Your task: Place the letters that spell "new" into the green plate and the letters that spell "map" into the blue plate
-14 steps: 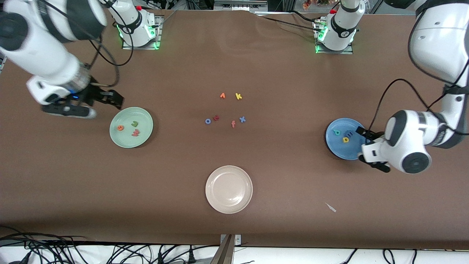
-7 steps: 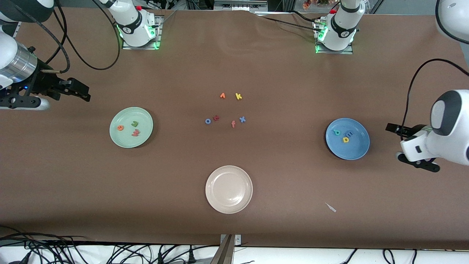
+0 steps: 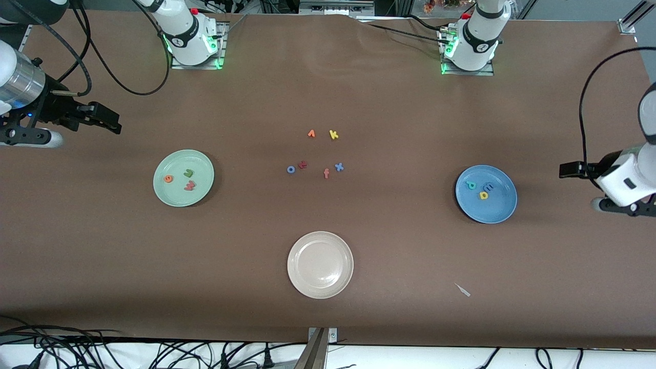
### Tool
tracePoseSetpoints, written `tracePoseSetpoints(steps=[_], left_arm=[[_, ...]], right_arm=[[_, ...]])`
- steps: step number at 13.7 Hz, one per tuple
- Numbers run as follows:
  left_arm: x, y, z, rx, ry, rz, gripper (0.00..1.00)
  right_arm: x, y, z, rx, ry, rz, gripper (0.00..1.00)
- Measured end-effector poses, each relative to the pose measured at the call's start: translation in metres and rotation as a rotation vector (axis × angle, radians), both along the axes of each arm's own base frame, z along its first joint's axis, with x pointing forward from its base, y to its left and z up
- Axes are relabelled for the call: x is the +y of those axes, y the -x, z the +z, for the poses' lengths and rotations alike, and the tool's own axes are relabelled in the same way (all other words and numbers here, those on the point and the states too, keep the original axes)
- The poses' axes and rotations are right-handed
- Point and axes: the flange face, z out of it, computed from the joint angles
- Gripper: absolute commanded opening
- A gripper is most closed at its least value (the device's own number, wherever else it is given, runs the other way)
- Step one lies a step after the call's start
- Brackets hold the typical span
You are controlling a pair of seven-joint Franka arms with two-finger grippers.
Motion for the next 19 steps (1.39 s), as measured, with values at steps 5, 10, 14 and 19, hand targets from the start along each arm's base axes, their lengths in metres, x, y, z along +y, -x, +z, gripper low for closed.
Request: tracePoseSetpoints(steps=[5, 10, 14, 19], left_arm=[[-0.016, 0.027, 0.054, -0.094, 0.046, 0.224, 1.0], [-0.041, 0.048, 0.114, -0.189, 0.043, 0.19, 1.0], [-0.067, 0.052, 0.105, -0.141, 0.018, 0.133, 1.0], [-0.074, 0.052, 0.102, -0.127, 0.01, 0.116, 1.0]], right_arm=[[0.001, 0.004, -0.002, 0.037, 0.003, 0.004, 1.0], [-0.005, 0.004, 0.007, 0.03, 0.002, -0.007, 1.0], [-0.003, 0.006, 0.019, 0.027, 0.0, -0.004, 1.0], [-0.001, 0.009, 0.018, 0.047, 0.0, 0.0, 1.0]])
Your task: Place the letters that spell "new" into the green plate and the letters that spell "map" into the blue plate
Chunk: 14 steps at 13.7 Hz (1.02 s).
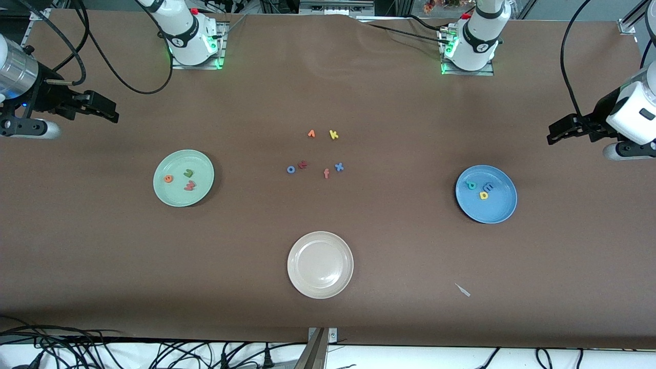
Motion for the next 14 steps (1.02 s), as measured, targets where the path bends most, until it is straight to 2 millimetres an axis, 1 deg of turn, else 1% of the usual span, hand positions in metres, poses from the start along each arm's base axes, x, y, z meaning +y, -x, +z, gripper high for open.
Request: tracePoseSetpoints(steps=[6, 10, 14], left_arm=[[0.0047, 0.0009, -0.002, 0.014, 0.0, 0.008, 1.0], [0.0049, 0.0009, -0.0021, 0.014, 0.001, 0.009, 1.0], [0.0055, 0.0009, -0.0021, 0.014, 0.001, 0.01, 1.0]], right_arm=[[0.0008, -0.0005, 0.0, 0.0, 0.0, -0.001, 1.0], [0.0086, -0.0001, -0.0007, 0.0, 0.0, 0.014, 1.0], [0.0098, 0.0, -0.0007, 0.0, 0.0, 0.016, 1.0]])
